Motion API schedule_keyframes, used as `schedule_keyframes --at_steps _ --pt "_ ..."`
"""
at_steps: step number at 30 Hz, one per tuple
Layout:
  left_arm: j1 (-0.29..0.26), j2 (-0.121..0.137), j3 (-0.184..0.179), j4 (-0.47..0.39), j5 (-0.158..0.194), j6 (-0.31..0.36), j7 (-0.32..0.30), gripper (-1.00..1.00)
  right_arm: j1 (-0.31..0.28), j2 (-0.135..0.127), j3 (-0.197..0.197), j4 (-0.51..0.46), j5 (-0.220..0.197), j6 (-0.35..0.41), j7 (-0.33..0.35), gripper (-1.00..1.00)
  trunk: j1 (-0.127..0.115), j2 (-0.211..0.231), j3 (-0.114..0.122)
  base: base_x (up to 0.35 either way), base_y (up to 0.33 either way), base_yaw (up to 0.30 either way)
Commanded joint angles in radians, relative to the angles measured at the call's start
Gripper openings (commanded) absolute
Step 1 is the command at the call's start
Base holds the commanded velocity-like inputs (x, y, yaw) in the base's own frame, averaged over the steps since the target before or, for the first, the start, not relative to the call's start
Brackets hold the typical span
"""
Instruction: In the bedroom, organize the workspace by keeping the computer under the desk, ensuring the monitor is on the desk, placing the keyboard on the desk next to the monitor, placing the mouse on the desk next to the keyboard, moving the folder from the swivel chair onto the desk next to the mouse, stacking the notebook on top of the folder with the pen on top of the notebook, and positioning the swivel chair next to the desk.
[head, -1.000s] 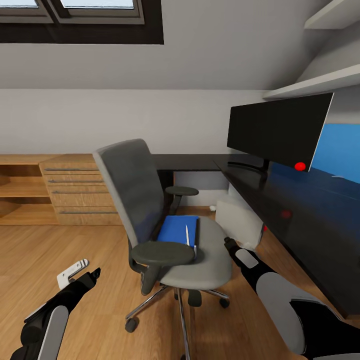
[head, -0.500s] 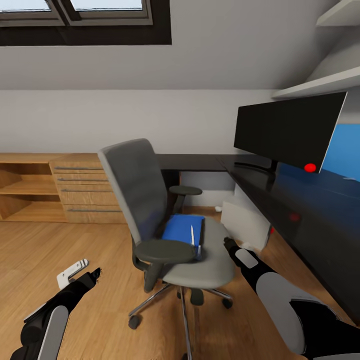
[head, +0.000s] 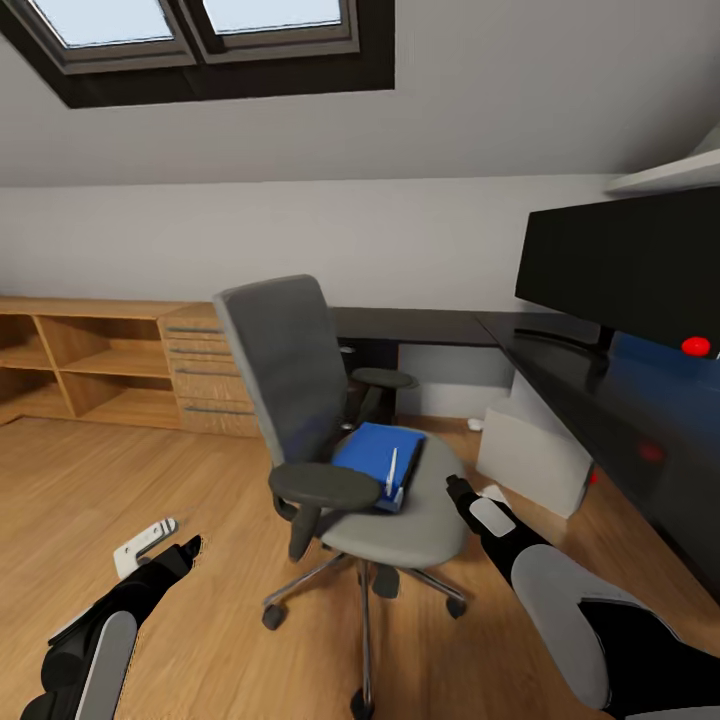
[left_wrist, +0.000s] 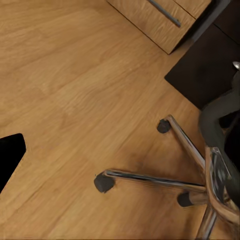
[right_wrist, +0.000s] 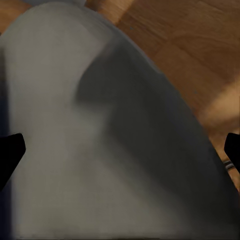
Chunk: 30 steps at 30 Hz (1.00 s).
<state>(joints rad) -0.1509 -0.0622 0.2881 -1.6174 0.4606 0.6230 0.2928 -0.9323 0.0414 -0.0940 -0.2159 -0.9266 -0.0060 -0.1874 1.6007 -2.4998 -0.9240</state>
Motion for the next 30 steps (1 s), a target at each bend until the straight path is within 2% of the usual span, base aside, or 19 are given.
schedule_keyframes --at_steps 1,15,30 --pt "-0.001 -0.001 0.000 -0.001 0.010 0.004 0.008 1.00 0.000 0.002 -0.008 -0.002 -0.012 0.000 0.001 1.00 0.000 0.000 -0.001 0.000 0.000 0.267" --pt "-0.001 -0.001 0.000 -0.001 0.010 0.001 0.007 1.00 0.000 0.003 -0.007 0.001 -0.011 0.000 0.003 1.00 0.000 0.000 -0.001 0.129 0.000 0.267" --pt "-0.001 -0.001 -0.003 -0.001 0.007 0.005 0.006 1.00 0.000 0.006 -0.006 0.001 -0.011 0.000 0.003 1.00 0.000 0.000 -0.001 0.189 0.000 0.252"
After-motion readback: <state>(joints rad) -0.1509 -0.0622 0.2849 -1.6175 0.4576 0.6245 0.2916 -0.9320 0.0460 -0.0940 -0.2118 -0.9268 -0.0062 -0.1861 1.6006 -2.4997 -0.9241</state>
